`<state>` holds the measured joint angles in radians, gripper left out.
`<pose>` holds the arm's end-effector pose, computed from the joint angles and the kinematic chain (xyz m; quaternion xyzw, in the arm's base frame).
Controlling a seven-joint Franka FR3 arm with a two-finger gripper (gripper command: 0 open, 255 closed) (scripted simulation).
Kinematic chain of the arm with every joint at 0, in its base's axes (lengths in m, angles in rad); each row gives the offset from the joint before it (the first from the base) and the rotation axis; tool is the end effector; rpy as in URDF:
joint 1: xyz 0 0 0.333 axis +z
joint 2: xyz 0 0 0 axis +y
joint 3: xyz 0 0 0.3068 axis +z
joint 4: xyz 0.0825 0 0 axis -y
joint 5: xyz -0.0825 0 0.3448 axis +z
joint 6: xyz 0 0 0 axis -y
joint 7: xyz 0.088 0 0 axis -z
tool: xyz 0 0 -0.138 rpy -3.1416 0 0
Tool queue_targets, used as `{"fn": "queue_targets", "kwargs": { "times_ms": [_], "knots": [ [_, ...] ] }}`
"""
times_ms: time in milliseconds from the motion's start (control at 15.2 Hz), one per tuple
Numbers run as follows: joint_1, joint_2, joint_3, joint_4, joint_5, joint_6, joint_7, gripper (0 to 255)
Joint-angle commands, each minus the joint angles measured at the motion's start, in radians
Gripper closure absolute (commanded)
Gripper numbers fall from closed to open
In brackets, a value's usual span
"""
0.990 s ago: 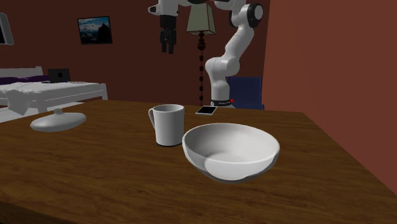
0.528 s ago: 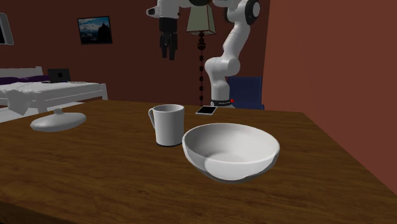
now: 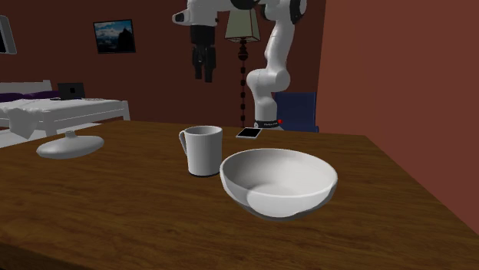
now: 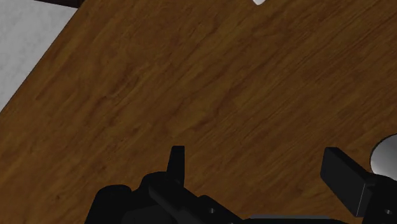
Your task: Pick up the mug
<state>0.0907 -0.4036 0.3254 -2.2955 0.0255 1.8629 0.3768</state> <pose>0.3578 0.1691 0.4676 0.9984 0.0019 -0.0030 0.0560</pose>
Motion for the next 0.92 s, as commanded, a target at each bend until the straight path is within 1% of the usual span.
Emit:
{"fn": "queue_targets", "kwargs": {
  "times_ms": [0,396,660,858],
  "knots": [
    [0.008,0.059,0.036,0.034,0.002,0.019,0.050,0],
    [0.028,0.263,0.129,0.170,-0.034,0.064,0.196,0],
    [0.054,0.414,0.176,0.285,-0.087,0.076,0.299,0],
    [0.086,0.533,0.198,0.385,-0.138,0.073,0.374,0]
  ]
}}
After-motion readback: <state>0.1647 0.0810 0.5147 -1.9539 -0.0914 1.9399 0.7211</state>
